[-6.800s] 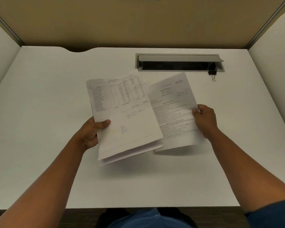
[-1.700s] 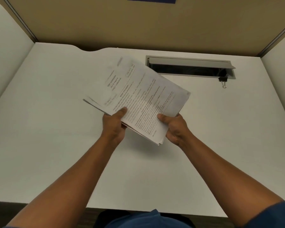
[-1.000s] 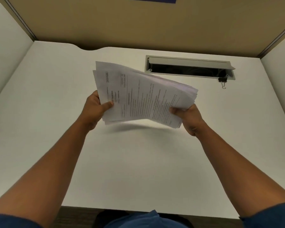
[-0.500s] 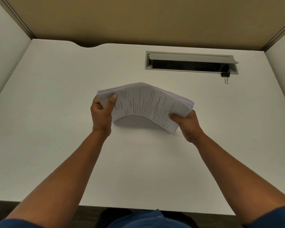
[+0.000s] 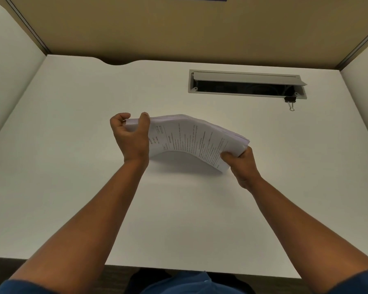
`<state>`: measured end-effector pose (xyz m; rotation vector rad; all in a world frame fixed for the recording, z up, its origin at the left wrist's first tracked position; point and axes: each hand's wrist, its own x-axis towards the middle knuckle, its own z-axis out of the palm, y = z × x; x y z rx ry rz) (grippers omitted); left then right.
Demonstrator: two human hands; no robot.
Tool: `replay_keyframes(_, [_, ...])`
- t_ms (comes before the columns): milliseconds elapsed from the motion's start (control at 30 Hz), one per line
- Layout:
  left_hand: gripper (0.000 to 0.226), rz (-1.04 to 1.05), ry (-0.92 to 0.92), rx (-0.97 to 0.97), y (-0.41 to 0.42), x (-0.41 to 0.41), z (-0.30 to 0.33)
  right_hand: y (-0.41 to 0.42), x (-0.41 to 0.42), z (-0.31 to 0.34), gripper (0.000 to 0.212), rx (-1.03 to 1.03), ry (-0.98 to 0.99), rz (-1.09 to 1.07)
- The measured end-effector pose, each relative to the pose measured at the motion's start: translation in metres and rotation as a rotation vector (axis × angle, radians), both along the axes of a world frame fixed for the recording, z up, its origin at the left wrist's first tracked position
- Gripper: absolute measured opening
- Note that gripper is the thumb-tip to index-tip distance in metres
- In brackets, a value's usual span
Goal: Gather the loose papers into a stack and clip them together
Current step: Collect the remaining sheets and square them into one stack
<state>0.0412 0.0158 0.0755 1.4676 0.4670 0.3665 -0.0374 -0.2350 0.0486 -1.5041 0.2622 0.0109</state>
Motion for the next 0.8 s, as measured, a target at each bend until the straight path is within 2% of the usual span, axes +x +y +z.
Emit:
replay_keyframes(167, [0.063,-0.111,0.033,0.060,-0.001,-0.004,0.001,0.003,-0.002,0.000,0.043,0.012,-0.019,-0.040])
replay_keyframes(333, [0.059,-0.051,0.034,0.026,-0.004,-0.005,0.000,0.008,-0.002,0.002,0.045,0.003,-0.039,-0.043])
replay_keyframes(400, [0.066,-0.061,0.037,0.005,-0.004,-0.004,0.002,0.009,-0.002,0.003,0.047,-0.008,-0.038,-0.036])
replay_keyframes(500, [0.085,-0.191,0.031,-0.007,0.000,-0.005,0.002,0.007,0.000,0.001,0.048,-0.036,-0.021,-0.062])
replay_keyframes(600, [0.093,-0.307,0.058,0.110,0.009,-0.005,-0.005,0.003,0.003,-0.002,0.049,-0.052,0.024,-0.081])
replay_keyframes(700, [0.085,-0.391,0.108,0.142,0.018,-0.005,-0.012,0.000,0.007,-0.003,0.048,-0.060,0.048,-0.081])
replay_keyframes(800, [0.061,-0.510,0.181,0.098,0.033,0.002,-0.023,-0.004,0.010,-0.004,0.041,-0.073,0.070,-0.052])
